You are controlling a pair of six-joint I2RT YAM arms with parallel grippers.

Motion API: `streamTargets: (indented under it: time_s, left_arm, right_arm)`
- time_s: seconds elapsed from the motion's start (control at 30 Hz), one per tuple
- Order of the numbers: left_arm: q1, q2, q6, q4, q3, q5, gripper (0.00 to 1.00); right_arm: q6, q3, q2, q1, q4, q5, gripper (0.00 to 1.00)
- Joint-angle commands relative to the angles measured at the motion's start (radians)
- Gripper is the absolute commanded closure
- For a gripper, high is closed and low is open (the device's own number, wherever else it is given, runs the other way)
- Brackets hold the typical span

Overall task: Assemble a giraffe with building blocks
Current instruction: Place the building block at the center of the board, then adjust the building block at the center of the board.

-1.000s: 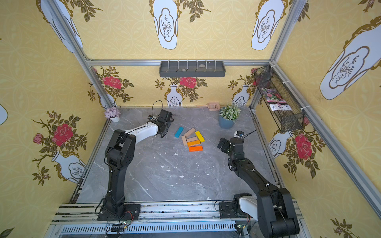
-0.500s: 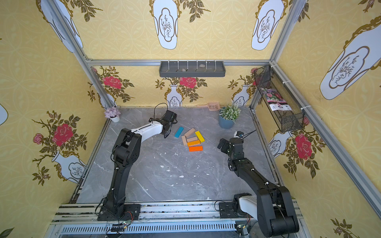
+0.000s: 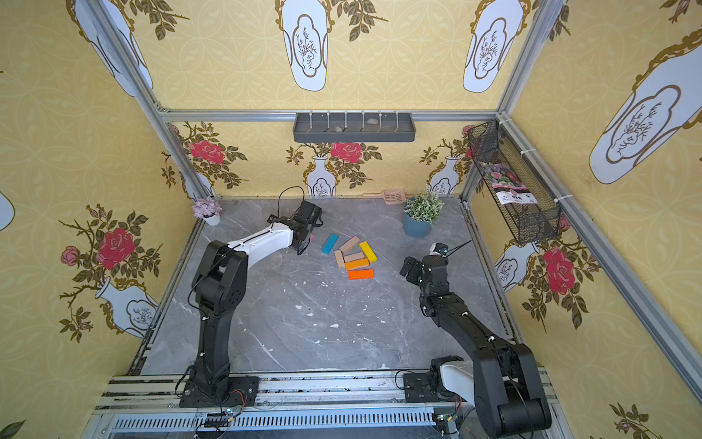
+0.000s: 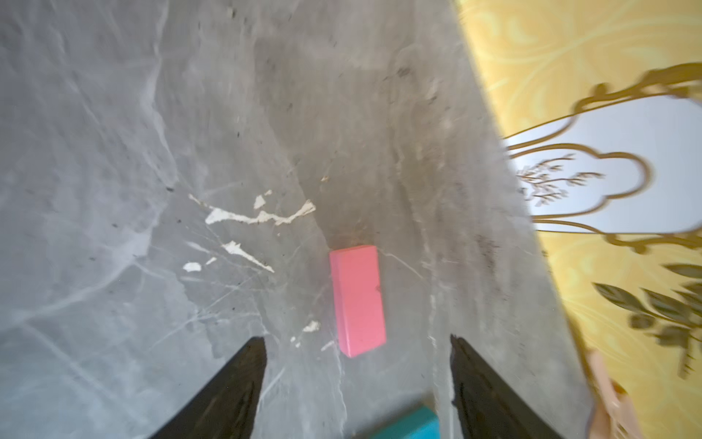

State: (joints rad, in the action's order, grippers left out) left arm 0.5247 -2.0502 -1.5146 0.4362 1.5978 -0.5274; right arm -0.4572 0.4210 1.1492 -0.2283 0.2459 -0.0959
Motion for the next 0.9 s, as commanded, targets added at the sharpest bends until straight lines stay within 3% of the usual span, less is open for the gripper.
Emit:
streamTargets:
  time_s: [0.0, 0.1, 0.17, 0.27, 0.4, 0.57, 0.67, 0.87]
  left_arm:
    - [-0.014, 0.146, 0.346, -0.168, -0.104, 0.018, 0.15]
    - [-0.061, 0.232, 0.605, -0.147, -0.137, 0.245, 0.11]
    - [-0.077, 0.284, 0.722, -0.046, -0.171, 0.309, 0.09]
    - [-0.077, 0.409, 0.858, -0.139, -0.365, 0.385, 0.06]
    - [-0.094, 0.539, 0.859, -0.243, -0.588, 0.389, 0.01]
    - [-0.273, 0.523, 0.709, -0.315, -0.746, 0.543, 0.00]
    - [-0.318, 0.556, 0.711, -0.318, -0.812, 0.477, 0.03]
    - [-0.316, 0.784, 0.736, -0.462, -1.017, 0.259, 0.01]
  right_arm:
    - [0.029, -0.001, -0.005, -0.018, 0.067, -0.009, 0.02]
    - [0.050, 0.005, -0.003, -0.047, 0.072, -0.017, 0.03]
    - [0.061, 0.012, -0.009, -0.079, 0.058, -0.022, 0.03]
    - [0.091, 0.009, -0.033, -0.160, 0.060, -0.023, 0.02]
    - [0.148, 0.080, 0.006, -0.323, 0.044, -0.068, 0.02]
    - [0.148, 0.307, 0.207, -0.559, 0.029, -0.126, 0.02]
    - [0.166, 0.516, 0.401, -0.635, -0.020, -0.128, 0.03]
    - [0.185, 0.866, 0.732, -0.701, -0.050, -0.205, 0.02]
